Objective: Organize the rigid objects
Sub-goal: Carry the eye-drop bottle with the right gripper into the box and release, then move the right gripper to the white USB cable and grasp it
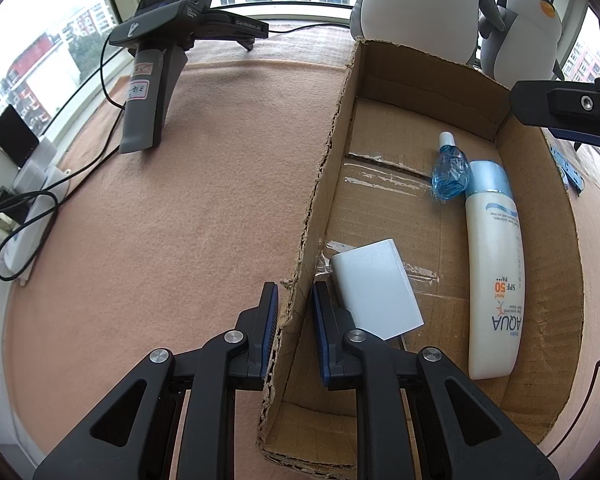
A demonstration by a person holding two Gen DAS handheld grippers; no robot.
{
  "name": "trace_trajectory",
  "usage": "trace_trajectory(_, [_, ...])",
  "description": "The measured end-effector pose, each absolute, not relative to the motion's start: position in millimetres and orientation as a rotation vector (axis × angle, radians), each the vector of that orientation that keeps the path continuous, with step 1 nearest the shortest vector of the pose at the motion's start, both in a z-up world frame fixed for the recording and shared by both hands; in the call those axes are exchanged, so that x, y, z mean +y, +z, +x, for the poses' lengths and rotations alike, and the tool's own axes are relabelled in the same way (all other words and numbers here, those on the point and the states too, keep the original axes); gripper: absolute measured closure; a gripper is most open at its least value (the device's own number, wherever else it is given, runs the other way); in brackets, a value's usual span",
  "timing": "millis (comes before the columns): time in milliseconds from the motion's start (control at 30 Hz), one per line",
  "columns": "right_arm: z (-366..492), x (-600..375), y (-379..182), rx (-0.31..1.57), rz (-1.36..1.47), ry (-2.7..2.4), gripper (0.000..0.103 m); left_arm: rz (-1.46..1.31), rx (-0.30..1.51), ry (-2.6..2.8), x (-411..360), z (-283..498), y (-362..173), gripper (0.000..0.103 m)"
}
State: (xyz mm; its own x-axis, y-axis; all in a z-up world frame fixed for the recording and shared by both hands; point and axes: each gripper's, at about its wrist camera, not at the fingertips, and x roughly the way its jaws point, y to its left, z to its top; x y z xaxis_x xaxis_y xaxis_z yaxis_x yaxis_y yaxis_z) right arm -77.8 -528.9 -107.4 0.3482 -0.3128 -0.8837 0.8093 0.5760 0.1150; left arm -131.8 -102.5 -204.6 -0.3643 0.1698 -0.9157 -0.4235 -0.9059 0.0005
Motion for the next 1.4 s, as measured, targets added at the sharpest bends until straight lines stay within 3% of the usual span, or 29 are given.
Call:
trace_trajectory(833, [-191.9,-534.3,-97.5,0.900,0.678,-0.977,0.032,-1.485,0.364,2.279,-102.9,-131.7,-204.6,0.087])
trace_trajectory(1167, [-227.8,-547.4,-126.4,0.950,0.795,-1.055,0.032,-1.471,0.383,2.259,-103.0,-131.8,-204.7,0.087])
trace_trajectory(1400, [-232.6,-556.7,-153.4,0.984,0.878,-1.072,0.050,-1.462,0.392,2.246,-102.7,-130.5,-204.3,0.087])
